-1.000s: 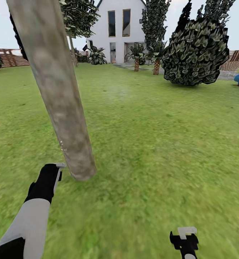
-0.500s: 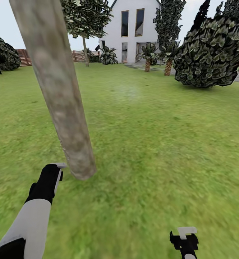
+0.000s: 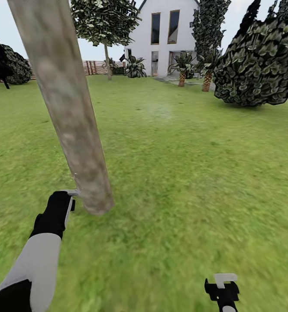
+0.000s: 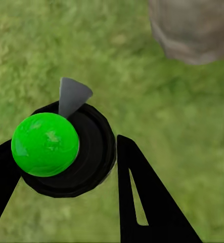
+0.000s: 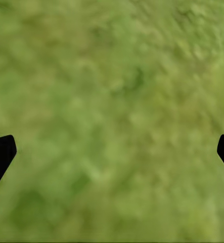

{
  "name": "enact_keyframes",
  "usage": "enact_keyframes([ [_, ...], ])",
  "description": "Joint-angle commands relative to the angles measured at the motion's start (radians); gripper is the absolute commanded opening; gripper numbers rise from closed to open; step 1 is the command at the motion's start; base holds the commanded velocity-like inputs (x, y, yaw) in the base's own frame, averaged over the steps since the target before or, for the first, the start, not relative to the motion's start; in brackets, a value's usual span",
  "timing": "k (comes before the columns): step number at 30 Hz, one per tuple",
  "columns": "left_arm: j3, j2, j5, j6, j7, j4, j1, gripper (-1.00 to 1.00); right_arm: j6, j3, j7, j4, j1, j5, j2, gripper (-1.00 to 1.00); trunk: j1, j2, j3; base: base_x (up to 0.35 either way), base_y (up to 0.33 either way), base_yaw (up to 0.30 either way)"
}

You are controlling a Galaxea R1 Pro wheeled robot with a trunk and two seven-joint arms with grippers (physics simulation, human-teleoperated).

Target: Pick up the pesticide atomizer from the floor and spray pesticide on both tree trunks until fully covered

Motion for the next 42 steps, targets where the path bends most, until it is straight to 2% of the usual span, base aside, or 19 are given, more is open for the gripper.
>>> enact_keyframes([
  [1, 0.001, -0.002, 0.008, 0.029, 0.008, 0.001, -0.03, -1.0, -0.004, -0.008, -0.003, 0.002, -0.001, 0.01, 0.0, 1.0, 0.0, 0.0, -0.001, 0.0, -0.001, 0.272],
  [6, -0.002, -0.009, 0.008, 0.07, 0.004, 0.001, -0.086, -1.0, -0.004, -0.008, -0.003, 0.002, -0.001, 0.011, 0.0, 1.0, 0.0, 0.0, -0.001, 0.0, 0.0, 0.265],
  [9, -0.004, -0.015, 0.009, 0.073, 0.002, 0.001, -0.082, -1.0, -0.004, -0.008, -0.003, 0.0, -0.001, 0.01, 0.0, 1.0, 0.0, 0.0, -0.001, 0.0, 0.0, 0.07],
  [10, -0.012, -0.016, 0.009, 0.074, 0.002, 0.001, -0.078, -1.0, -0.004, -0.008, -0.003, 0.001, -0.001, 0.01, 0.0, 1.0, 0.0, 0.0, -0.001, 0.0, 0.0, 0.016],
  [11, -0.036, -0.019, 0.009, 0.073, 0.002, 0.001, -0.074, -1.0, -0.004, -0.008, -0.003, 0.001, -0.001, 0.01, 0.0, 1.0, 0.0, 0.0, -0.001, 0.0, 0.0, 0.007],
  [12, -0.076, -0.026, 0.01, 0.072, 0.003, 0.002, -0.072, -1.0, -0.004, -0.008, -0.003, 0.001, -0.001, 0.01, 0.0, 1.0, 0.0, 0.0, -0.001, 0.0, 0.0, 0.003],
  [14, -0.106, -0.033, 0.01, 0.071, 0.004, 0.003, -0.071, -1.0, -0.004, -0.008, -0.003, 0.001, -0.001, 0.01, 0.0, 1.0, 0.0, 0.0, -0.001, 0.0, 0.0, 0.001],
  [15, -0.112, -0.036, 0.011, 0.071, 0.004, 0.003, -0.071, -1.0, -0.004, -0.008, -0.003, 0.001, -0.001, 0.01, 0.0, 1.0, 0.0, 0.0, -0.001, 0.0, 0.0, 0.0],
  [18, -0.123, -0.071, 0.009, 0.07, 0.009, 0.001, -0.074, -1.0, -0.004, -0.008, -0.003, 0.001, -0.001, 0.011, 0.0, 1.0, 0.0, 0.0, -0.001, 0.0, 0.0, 0.0],
  [22, -0.123, -0.081, 0.007, 0.071, 0.011, 0.0, -0.077, -1.0, -0.004, -0.008, -0.003, 0.002, -0.001, 0.012, -0.001, 1.0, 0.0, 0.0, -0.001, 0.0, 0.0, 0.0],
  [27, -0.117, -0.058, 0.005, 0.07, 0.011, -0.028, -0.07, -1.0, -0.004, -0.008, -0.003, 0.002, -0.001, 0.012, 0.0, 1.0, 0.0, 0.0, -0.001, 0.0, -0.006, 0.0],
  [35, -0.124, -0.066, 0.007, 0.068, 0.012, -0.028, -0.069, -1.0, -0.004, -0.008, -0.003, 0.002, -0.001, 0.012, 0.0, 1.0, 0.0, 0.0, -0.001, -0.001, -0.229, 0.0],
  [38, -0.119, -0.059, 0.003, 0.068, 0.012, -0.028, -0.068, -1.0, -0.004, -0.008, -0.003, 0.002, -0.001, 0.012, 0.0, 1.0, 0.0, 0.0, -0.001, -0.199, -0.182, 0.0],
  [40, -0.114, -0.039, 0.002, 0.068, 0.012, -0.027, -0.066, -1.0, -0.004, -0.008, -0.003, 0.002, -0.001, 0.012, 0.0, 1.0, 0.0, 0.0, -0.001, -0.117, -0.052, 0.0],
  [42, -0.112, 0.021, 0.004, 0.068, 0.013, -0.028, -0.041, -1.0, -0.004, -0.008, -0.003, 0.002, -0.001, 0.011, 0.0, 1.0, 0.0, 0.0, -0.001, -0.017, -0.008, 0.0],
])
